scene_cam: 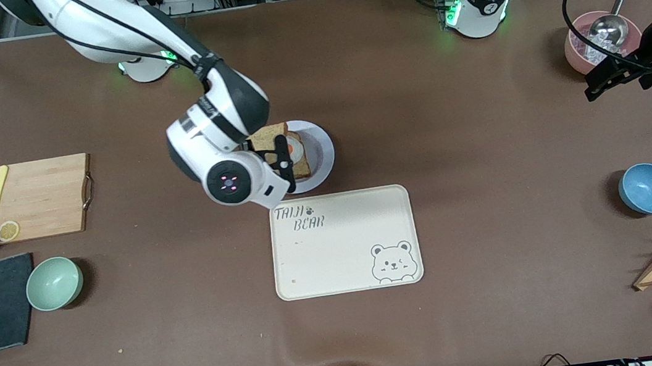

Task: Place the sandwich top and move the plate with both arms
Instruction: 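Lay the bread slice on the egg toast and open the right gripper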

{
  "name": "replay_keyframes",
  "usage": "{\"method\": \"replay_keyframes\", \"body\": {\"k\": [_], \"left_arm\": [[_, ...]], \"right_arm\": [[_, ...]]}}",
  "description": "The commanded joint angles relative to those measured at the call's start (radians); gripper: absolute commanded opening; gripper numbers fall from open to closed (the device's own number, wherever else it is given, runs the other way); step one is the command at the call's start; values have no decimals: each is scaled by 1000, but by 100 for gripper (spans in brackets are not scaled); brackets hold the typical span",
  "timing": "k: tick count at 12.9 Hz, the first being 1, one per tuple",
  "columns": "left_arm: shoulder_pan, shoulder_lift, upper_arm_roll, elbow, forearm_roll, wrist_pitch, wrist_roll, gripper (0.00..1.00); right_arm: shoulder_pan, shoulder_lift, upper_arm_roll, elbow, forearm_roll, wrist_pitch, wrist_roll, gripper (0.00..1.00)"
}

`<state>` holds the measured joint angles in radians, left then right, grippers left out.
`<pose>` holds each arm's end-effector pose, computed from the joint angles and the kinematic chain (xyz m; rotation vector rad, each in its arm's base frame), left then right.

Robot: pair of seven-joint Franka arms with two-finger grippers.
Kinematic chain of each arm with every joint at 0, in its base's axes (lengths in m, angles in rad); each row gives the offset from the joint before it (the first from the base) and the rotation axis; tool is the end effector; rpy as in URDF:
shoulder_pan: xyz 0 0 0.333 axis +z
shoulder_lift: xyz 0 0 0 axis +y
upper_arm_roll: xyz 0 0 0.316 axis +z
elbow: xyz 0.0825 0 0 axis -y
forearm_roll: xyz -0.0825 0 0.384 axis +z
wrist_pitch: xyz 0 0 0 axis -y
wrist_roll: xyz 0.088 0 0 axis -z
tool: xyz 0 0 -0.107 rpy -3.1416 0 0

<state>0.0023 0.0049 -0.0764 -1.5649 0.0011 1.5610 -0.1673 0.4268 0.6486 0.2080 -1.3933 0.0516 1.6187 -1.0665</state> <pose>0.5535 -0.0409 0.6237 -3.1364 -0.1463 0.0136 0.5532 0.3833 0.3085 -1.8965 -2.1008 0.5195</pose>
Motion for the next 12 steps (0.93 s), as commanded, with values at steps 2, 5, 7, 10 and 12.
{"method": "replay_keyframes", "body": {"k": [2,5,7,10,12], "left_arm": [[10,-8,-2,11,-3,-16,-1,100],[7,-5,-6,5,-3,-19,-3,100],[10,-5,-6,9,-3,-24,-1,100],[10,-5,-6,8,-3,-26,-1,100],[10,-6,-3,11,-1,-36,0,100]], "right_arm": [[24,54,-10,43,-30,27,13,0],[24,78,-10,43,-30,67,14,0],[27,91,-10,43,-29,90,51,92],[39,91,-10,42,-30,93,49,100],[44,85,-10,43,-30,90,51,100]]}}
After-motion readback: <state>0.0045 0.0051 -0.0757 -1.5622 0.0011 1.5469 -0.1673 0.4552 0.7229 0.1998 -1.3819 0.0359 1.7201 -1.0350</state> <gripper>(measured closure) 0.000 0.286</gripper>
